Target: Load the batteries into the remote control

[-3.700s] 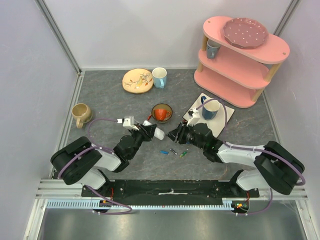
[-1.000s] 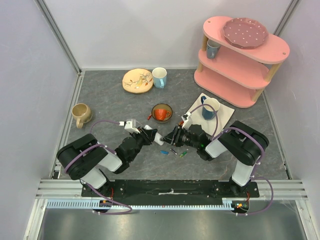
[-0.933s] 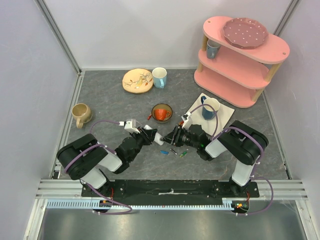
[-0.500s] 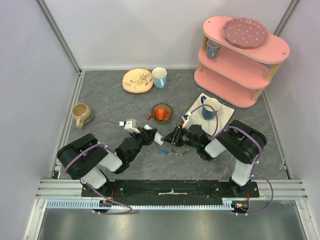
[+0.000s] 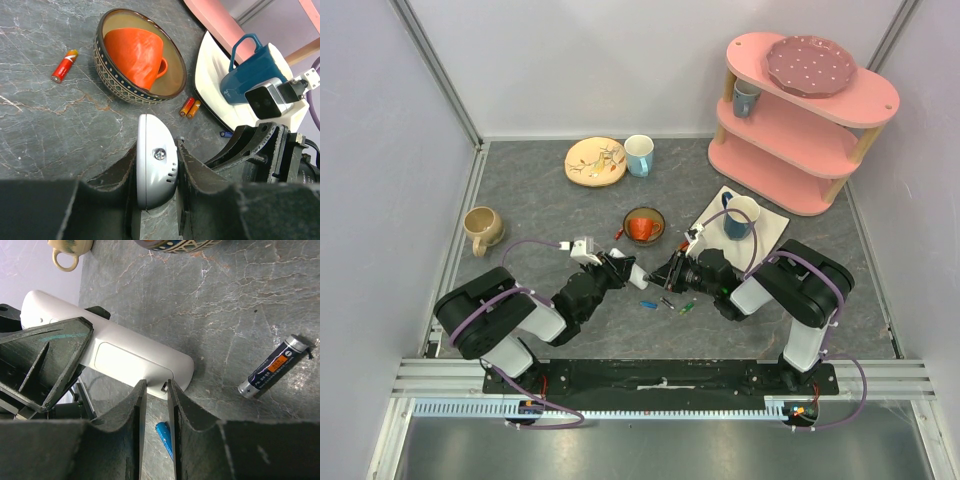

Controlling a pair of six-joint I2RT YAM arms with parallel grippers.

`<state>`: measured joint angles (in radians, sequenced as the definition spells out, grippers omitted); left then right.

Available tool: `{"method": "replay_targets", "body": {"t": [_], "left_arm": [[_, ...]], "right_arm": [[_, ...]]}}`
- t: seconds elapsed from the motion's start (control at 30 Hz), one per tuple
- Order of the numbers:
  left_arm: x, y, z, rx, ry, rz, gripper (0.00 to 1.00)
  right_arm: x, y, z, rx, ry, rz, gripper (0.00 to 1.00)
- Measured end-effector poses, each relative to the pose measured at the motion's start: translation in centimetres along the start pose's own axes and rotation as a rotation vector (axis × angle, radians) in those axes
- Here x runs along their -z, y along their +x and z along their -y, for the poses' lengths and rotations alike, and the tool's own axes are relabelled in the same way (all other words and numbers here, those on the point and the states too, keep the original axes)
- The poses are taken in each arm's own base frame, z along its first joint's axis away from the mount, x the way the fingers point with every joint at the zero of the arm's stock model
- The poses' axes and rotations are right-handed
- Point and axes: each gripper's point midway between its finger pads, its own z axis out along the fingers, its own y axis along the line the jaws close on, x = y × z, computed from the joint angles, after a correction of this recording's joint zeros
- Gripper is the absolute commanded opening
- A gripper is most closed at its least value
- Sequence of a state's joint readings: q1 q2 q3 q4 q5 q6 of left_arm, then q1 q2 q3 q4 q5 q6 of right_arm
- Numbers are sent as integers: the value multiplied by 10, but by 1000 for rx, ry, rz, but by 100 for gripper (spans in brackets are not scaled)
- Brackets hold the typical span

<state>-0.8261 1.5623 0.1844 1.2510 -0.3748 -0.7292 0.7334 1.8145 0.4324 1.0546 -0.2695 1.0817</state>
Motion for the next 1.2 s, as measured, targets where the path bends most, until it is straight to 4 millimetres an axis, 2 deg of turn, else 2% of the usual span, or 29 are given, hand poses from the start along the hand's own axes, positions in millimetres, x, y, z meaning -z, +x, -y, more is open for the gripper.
{"method": "replay_targets", "body": {"t": [1.2], "left_arm": [[-1,3,3,-6,-4,-11,2]], "right_arm": [[7,-1,0,24,33,-9,30]]}}
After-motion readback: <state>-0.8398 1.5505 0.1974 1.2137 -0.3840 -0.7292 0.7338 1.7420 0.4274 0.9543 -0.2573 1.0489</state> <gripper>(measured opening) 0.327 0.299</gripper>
